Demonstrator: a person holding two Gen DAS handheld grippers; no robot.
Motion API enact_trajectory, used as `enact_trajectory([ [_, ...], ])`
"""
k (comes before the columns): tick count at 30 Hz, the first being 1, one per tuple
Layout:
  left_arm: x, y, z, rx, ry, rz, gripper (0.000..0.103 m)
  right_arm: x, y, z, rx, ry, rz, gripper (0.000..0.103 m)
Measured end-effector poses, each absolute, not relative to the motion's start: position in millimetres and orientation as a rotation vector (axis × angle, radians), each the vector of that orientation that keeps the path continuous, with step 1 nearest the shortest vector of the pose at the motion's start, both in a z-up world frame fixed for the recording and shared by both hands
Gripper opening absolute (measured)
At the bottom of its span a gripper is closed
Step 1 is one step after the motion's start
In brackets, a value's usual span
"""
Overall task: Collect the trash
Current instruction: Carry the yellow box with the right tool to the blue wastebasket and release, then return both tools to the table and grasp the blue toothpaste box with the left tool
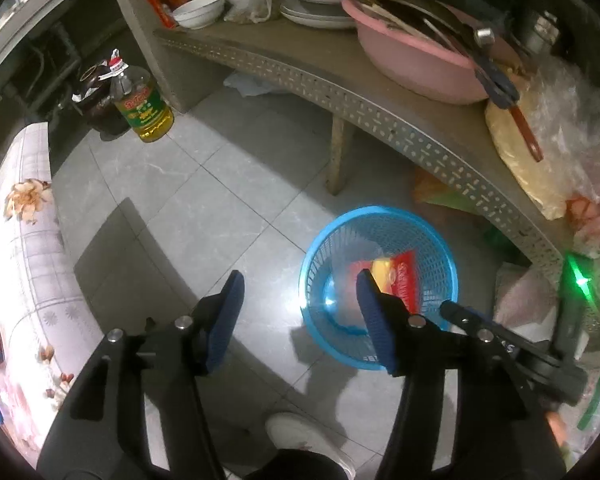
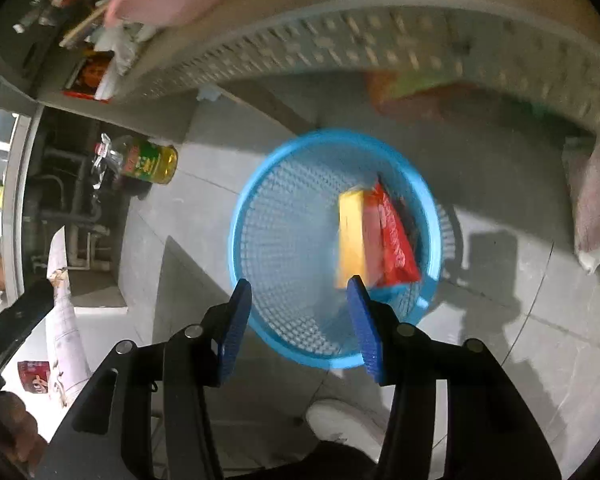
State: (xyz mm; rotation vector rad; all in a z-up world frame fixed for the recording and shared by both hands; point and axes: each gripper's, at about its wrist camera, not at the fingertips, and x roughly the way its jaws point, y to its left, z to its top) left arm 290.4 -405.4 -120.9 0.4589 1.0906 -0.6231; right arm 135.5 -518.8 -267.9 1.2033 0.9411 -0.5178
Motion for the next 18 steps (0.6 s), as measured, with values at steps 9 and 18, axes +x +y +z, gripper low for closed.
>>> enact_trajectory([
  [9, 275.3, -347.6, -65.5, 0.410, 1.000, -0.644, 0.066, 94.5, -489.1, -241.0, 1.111, 0.975, -0.502, 0.050],
  [18, 222.6, -233.8, 14.0, 0.156, 0.888, -0.753, 0.080, 89.2, -438.2, -161.8, 0.802, 0.983, -0.510, 0.069],
])
